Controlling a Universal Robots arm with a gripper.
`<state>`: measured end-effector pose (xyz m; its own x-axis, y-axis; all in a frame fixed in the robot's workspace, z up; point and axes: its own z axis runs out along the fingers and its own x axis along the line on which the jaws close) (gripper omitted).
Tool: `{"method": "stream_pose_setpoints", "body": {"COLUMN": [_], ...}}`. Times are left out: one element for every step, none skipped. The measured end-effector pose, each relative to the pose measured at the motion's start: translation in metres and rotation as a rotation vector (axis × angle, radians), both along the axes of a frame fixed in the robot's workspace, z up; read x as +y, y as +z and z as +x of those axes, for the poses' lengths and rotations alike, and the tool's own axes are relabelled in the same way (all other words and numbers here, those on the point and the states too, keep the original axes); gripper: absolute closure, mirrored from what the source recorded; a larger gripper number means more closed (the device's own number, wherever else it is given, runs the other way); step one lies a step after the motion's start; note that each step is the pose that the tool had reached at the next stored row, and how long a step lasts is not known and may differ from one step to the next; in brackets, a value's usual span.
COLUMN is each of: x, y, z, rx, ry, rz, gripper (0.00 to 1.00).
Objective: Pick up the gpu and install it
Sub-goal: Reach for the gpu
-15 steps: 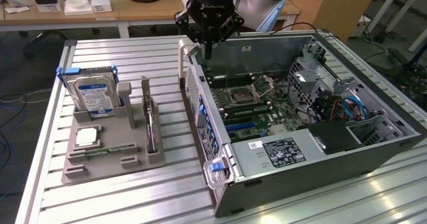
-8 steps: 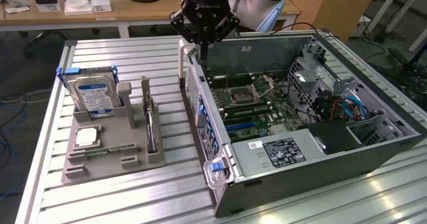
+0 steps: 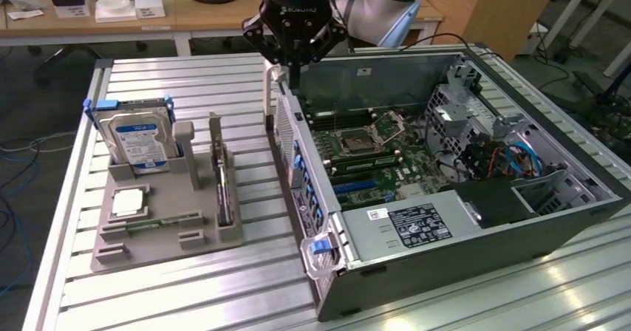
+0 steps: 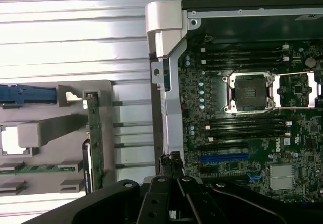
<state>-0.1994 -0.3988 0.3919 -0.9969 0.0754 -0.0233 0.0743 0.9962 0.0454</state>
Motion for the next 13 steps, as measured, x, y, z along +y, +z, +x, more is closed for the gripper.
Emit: {"method": "stream_pose_setpoints", "body": {"x": [0.0, 0.0, 0.0, 0.0, 0.0, 0.0, 0.0, 0.0, 0.0, 0.0, 0.0, 0.0, 0.0], "y": [0.0, 0.0, -0.0001, -0.0001, -0.0001, -0.0001, -0.0002, -0.0002, -0.0002, -0.0003, -0.0003, -0.0003, -0.0004], "z": [-0.001, -0.002, -0.004, -0.005, -0.006, -0.007, -0.008, -0.01, -0.011, -0.012, -0.013, -0.015, -0.016], "rx": [0.0, 0.0, 0.0, 0.0001, 0.0, 0.0001, 0.0, 0.0, 0.0, 0.0001, 0.0, 0.0001, 0.0], "ry": [0.0, 0.0, 0.0, 0.0, 0.0, 0.0, 0.0, 0.0, 0.0, 0.0, 0.0, 0.0, 0.0], "rz": [0.0, 0.0, 0.0, 0.0, -0.0001, 0.0, 0.0, 0.0, 0.0, 0.0, 0.0, 0.0, 0.0], "gripper": [0.89, 0.89, 0.89, 0.89, 0.89, 0.89, 0.89, 0.89, 0.89, 0.89, 0.89, 0.89, 0.89]}}
